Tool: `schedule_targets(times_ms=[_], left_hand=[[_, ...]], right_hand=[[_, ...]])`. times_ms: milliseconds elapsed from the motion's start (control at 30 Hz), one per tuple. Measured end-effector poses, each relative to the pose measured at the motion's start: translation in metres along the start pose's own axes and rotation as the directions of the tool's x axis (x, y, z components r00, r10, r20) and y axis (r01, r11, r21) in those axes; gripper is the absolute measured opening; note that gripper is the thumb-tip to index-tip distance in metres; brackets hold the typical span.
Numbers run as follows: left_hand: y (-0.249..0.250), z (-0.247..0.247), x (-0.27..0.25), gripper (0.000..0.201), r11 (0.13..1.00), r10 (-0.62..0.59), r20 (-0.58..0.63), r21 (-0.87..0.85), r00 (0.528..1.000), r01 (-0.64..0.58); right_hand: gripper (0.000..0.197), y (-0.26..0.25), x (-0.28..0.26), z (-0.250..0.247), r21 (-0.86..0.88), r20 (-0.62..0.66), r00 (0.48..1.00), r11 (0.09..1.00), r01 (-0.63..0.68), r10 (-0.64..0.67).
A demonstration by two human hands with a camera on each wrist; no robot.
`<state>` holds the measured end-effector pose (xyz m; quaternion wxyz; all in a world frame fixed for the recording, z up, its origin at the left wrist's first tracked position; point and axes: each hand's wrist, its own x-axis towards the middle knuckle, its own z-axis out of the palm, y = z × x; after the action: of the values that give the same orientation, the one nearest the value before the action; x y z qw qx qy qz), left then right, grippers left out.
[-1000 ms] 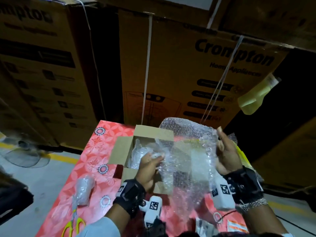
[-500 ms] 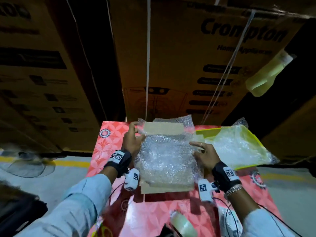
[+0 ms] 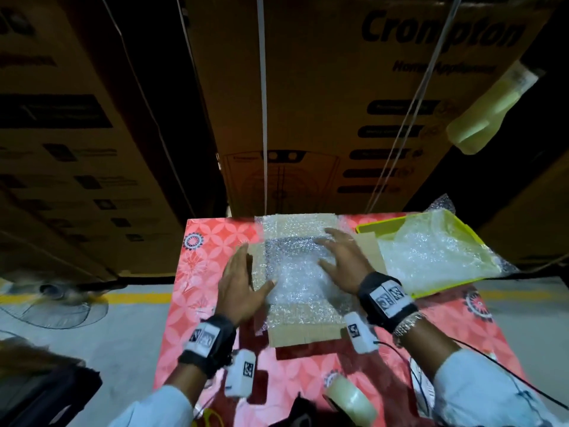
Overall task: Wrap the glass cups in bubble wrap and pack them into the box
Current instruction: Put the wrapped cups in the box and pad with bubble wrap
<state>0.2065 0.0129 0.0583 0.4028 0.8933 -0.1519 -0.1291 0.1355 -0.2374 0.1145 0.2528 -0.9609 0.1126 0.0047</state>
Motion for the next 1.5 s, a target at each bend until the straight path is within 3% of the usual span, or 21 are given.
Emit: schedule_targets(times_ms=[100,200,333,467,567,700,867,967,1033,1200,1333,1433,1500], left_hand=[[-0.009,0.014,-0.026,0.091,0.998,-0.038,0.011,-0.04,0.999,0.039],[-0.017,0.021,-0.039,0.073,0.997,-0.022,0.018,-0.068,1.0,0.023],[-0.027,0.027,-0.044,0.066,1.0,0.011,0.067,-0.026,0.998,-0.009],[-0.027,0.032,-0.048,0.067,0.999,0.013,0.065,-0.032,0.998,-0.011],[-0.024,0.033,-0.048,0.064,1.0,-0.01,0.055,-0.019,0.998,0.011],[-0.021,0.033,-0.044,0.058,1.0,0.001,0.04,0.009,0.999,-0.001],[-0.024,0.037,-0.042,0.043,0.985,0.096,0.046,0.138,0.994,-0.101],[-0.022,0.038,-0.043,0.029,0.972,0.12,0.054,0.199,0.991,-0.129],[-0.019,0.038,-0.044,0.031,0.956,0.143,0.062,0.248,0.988,-0.154],[-0.012,0.042,-0.043,0.042,0.874,0.19,0.07,0.442,0.979,-0.201],[-0.014,0.044,-0.042,0.043,0.823,0.241,0.037,0.521,0.97,-0.225],[-0.014,0.043,-0.041,0.044,0.831,0.297,0.008,0.491,0.955,-0.263],[-0.013,0.042,-0.039,0.044,0.853,0.335,-0.037,0.437,0.942,-0.286]], right_hand=[[0.053,-0.036,0.021,0.025,-0.03,0.208,0.974,0.995,0.099,-0.091],[0.061,-0.041,0.046,0.05,-0.21,0.415,0.909,0.968,0.14,-0.042],[0.082,-0.034,0.074,0.077,-0.321,0.57,0.82,0.933,0.16,0.056],[0.084,-0.033,0.084,0.099,-0.423,0.592,0.793,0.893,0.154,0.144],[0.075,-0.033,0.086,0.11,-0.445,0.603,0.786,0.876,0.188,0.138],[0.077,-0.031,0.087,0.119,-0.437,0.598,0.79,0.882,0.177,0.137],[0.049,-0.024,0.078,0.091,-0.292,0.564,0.819,0.953,0.078,0.106],[0.05,-0.001,0.075,0.057,-0.296,0.486,0.858,0.955,-0.019,0.168],[0.05,0.013,0.079,0.043,-0.331,0.445,0.866,0.94,-0.077,0.228],[0.067,0.043,0.087,0.057,-0.44,0.501,0.797,0.892,-0.101,0.337],[0.053,0.056,0.095,0.068,-0.404,0.565,0.746,0.907,-0.123,0.353],[0.046,0.032,0.079,0.037,-0.378,0.53,0.812,0.925,-0.033,0.245],[0.04,0.02,0.059,0.015,-0.274,0.502,0.855,0.962,0.015,0.13]])
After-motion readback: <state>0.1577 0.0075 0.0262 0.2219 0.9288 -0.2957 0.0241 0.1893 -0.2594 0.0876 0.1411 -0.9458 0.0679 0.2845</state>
